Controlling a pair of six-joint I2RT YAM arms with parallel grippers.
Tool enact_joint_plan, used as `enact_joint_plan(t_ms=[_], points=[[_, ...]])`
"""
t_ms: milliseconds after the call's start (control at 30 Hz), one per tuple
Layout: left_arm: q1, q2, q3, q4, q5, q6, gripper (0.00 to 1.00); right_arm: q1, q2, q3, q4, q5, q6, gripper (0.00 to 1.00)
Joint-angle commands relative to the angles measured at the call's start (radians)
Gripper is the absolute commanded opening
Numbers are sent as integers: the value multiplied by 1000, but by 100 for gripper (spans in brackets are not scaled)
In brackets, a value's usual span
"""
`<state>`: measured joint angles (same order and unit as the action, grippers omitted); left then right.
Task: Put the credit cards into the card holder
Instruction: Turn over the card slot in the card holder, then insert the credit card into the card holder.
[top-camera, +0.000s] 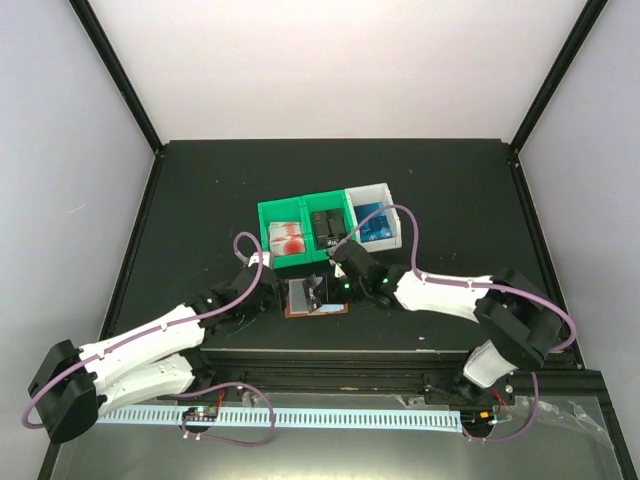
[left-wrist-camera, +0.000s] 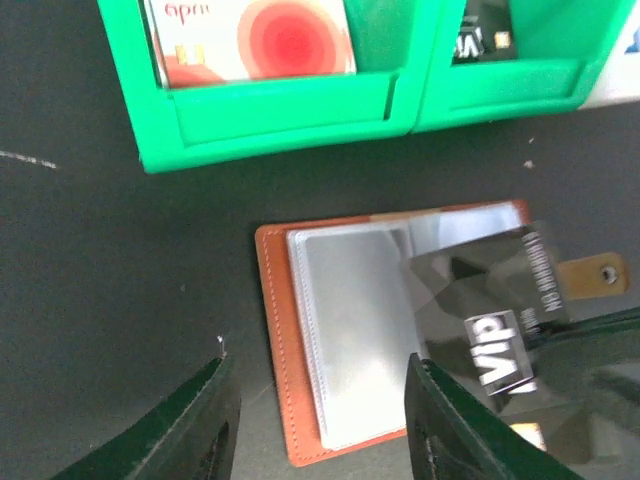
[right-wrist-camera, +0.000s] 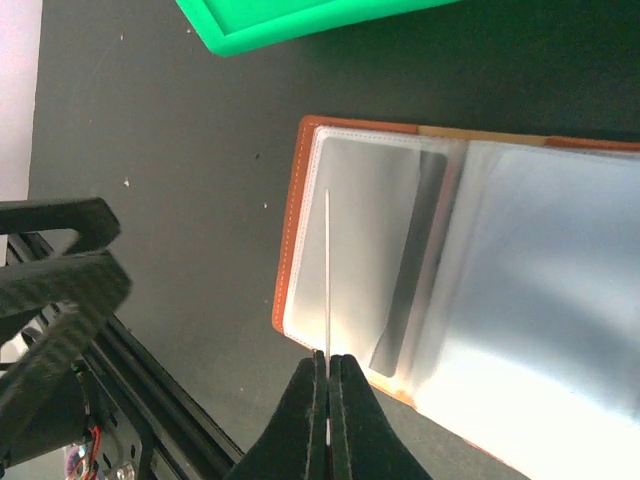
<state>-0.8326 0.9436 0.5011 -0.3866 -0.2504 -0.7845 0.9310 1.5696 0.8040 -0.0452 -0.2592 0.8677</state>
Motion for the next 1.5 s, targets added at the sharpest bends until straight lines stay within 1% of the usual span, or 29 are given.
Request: enact_joint_plan(t_ms=[0, 100, 233, 433, 500, 667, 933, 1033, 1200, 1333, 1467], points=[[26, -8, -41, 57, 104, 27, 49, 6, -94, -40, 33, 104, 24, 1], [59, -4, -65, 78, 156, 34, 58, 5, -145, -75, 36, 164, 35, 1], [113, 3, -91, 94, 241, 51, 65, 5, -167, -99, 49, 186, 47, 1], [176, 38, -128, 158, 356, 77, 67, -2, -146, -124, 98, 185, 83, 1], [188, 64, -143, 187, 382, 85, 65, -3, -115, -137, 140, 166, 84, 1], [217, 129, -150, 230, 432, 88, 53, -10, -52, -109, 163, 134, 79, 1], [221, 177, -170, 269, 431, 70, 48, -11, -6, -141, 226, 110, 123, 1], [221, 205, -170, 265, 428, 69, 41, -11, 15, -146, 250, 91, 145, 1], [221, 238, -168, 257, 421, 65, 33, -11, 38, -172, 284, 96, 197, 1], [221, 225, -170, 236, 397, 65, 30, -11, 36, -168, 236, 136, 195, 1], [221, 207, -173, 226, 388, 66, 29, -11, 57, -156, 226, 130, 198, 1]])
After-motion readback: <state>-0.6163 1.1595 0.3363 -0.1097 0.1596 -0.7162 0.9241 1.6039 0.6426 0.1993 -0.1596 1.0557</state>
